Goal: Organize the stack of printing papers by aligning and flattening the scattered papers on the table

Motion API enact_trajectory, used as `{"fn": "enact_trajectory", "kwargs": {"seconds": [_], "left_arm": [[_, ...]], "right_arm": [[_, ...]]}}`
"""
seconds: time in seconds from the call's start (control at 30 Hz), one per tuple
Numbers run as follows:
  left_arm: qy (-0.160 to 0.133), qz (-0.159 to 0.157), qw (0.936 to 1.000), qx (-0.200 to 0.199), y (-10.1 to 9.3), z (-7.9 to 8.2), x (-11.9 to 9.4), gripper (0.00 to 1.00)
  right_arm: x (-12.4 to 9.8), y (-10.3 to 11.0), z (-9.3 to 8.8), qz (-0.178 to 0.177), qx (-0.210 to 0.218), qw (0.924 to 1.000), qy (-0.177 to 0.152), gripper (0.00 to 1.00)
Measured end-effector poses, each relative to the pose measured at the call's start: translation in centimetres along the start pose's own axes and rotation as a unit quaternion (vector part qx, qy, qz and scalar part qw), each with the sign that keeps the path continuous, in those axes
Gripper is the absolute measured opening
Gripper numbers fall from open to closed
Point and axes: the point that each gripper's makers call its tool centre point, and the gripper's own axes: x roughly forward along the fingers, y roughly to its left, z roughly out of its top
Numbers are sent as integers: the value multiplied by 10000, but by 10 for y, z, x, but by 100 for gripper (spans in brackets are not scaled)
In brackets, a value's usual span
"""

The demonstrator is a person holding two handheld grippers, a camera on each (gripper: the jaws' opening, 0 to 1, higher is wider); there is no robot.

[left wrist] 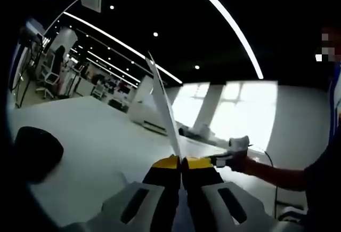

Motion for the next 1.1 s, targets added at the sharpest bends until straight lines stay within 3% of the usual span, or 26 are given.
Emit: {"fn": "enact_trajectory", "kwargs": {"seconds": [0.27,0.57,0.87,1.1], "left_arm": [[0,-9,10000,-11,-1,0,0,7],[21,-9,10000,-2,-1,-1,0,7],[18,-12,10000,-4,-1,-1,0,7],[13,-11,10000,-6,-2,-1,0,7]], "right_arm": [[-44,-8,39,-273,-185,9988,-373,0],[-79,-27,60,-651,-327,9958,-559,0],[-139,-51,104,-1172,-716,9870,-829,0],[-156,-53,118,-1333,-882,9829,-914,0]]}}
